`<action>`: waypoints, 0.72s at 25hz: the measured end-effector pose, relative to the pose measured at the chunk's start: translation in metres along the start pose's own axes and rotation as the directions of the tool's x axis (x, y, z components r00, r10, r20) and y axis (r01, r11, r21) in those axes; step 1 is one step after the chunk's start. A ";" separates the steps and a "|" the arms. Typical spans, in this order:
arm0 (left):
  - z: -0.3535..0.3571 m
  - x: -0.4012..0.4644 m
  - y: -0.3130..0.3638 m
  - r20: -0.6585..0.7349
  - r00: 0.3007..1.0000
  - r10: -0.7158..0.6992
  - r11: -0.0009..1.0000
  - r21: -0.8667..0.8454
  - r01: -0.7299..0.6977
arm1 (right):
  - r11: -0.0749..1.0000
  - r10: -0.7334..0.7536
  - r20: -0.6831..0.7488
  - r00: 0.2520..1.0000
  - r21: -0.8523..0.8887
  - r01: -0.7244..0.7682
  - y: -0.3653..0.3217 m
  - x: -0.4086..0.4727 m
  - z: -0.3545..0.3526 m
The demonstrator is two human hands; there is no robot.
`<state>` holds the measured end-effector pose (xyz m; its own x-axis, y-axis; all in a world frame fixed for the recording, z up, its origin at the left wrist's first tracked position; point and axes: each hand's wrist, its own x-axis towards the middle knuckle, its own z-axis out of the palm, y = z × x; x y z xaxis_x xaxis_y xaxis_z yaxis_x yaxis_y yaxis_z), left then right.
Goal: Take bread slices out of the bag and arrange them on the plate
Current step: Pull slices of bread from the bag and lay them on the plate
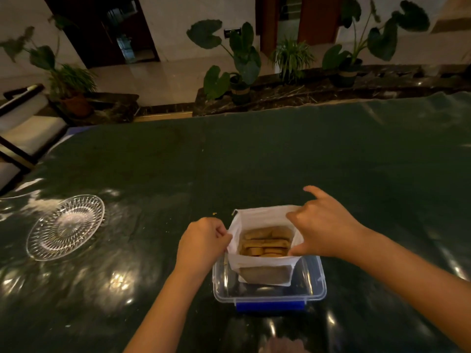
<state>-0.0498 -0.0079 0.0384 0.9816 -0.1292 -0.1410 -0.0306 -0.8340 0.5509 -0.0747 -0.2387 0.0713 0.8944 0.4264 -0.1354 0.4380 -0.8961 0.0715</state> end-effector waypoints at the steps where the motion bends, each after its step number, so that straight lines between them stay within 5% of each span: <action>1: 0.001 0.000 0.000 0.004 1.000 0.002 1.000 -0.002 -0.002 | 0.998 -0.021 -0.010 1.000 0.065 0.022 -0.007 0.006 -0.002; 5: 0.004 -0.001 0.003 0.030 0.999 0.013 0.998 -0.066 -0.011 | 0.886 -0.048 0.110 0.993 0.464 -0.009 -0.031 0.048 -0.003; 7: 0.004 0.000 0.005 0.023 0.999 0.027 0.997 -0.079 -0.025 | 0.899 0.016 0.276 0.961 0.417 -0.134 -0.032 0.075 0.005; 11: 0.004 0.000 0.008 0.054 0.998 0.042 0.996 -0.081 -0.038 | 0.941 0.172 0.619 0.767 0.127 -0.313 -0.028 0.100 0.026; 18: 0.000 0.002 0.010 0.071 0.997 0.006 0.992 -0.130 0.003 | 0.877 0.139 0.510 0.849 0.335 -0.345 -0.018 0.084 0.065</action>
<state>-0.0479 -0.0164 0.0431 0.9656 -0.1720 -0.1952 -0.0030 -0.7575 0.6528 -0.0133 -0.1947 -0.0054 0.7738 0.1743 -0.6090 0.0451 -0.9741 -0.2216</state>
